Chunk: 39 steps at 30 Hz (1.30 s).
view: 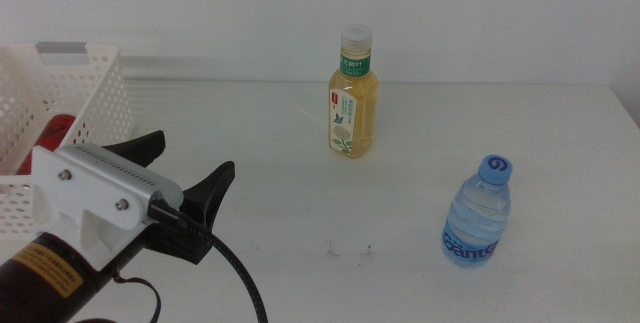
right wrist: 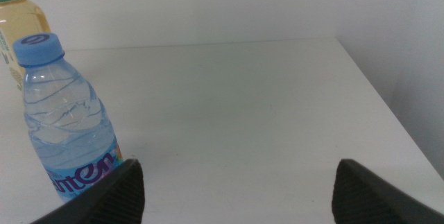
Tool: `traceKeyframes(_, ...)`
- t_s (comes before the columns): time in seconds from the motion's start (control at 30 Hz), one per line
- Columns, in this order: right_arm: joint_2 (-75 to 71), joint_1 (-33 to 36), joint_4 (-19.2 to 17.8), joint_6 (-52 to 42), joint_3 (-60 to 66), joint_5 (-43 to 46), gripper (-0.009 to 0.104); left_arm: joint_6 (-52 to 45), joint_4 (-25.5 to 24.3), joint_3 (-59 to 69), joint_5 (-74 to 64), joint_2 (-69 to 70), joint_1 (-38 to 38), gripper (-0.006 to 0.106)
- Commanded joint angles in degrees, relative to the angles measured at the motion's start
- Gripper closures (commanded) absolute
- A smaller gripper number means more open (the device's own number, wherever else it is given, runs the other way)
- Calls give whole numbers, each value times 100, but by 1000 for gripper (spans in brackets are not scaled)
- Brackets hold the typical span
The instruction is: Use arms to grab the bottles and put them into the dustbin to the left of the table.
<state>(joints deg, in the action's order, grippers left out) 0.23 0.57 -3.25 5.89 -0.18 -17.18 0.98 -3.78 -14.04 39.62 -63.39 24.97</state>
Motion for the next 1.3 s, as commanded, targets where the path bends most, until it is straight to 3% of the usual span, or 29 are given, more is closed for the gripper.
traceKeyframes(0.0,-23,-30,-39,-33,18,52,9,233,-28,19,149,-15,13,7)
traceKeyframes(0.17,-23,-30,-39,-33,18,52,9,642,-42,19,-62,-15,13,7)
traceKeyframes(0.67,-23,-30,-39,-33,18,52,9,511,-95,5,248,-328,-79,7)
traceKeyframes(0.77,-23,-30,-39,-33,18,52,9,734,-553,-145,706,-806,-341,7)
traceKeyframes(0.93,-23,-30,-39,-33,18,52,9,1544,-1878,-762,954,-1681,-854,7)
traceKeyframes(1.27,-23,-30,-39,-33,18,52,9,1745,-2128,-1932,1765,-3543,-876,7)
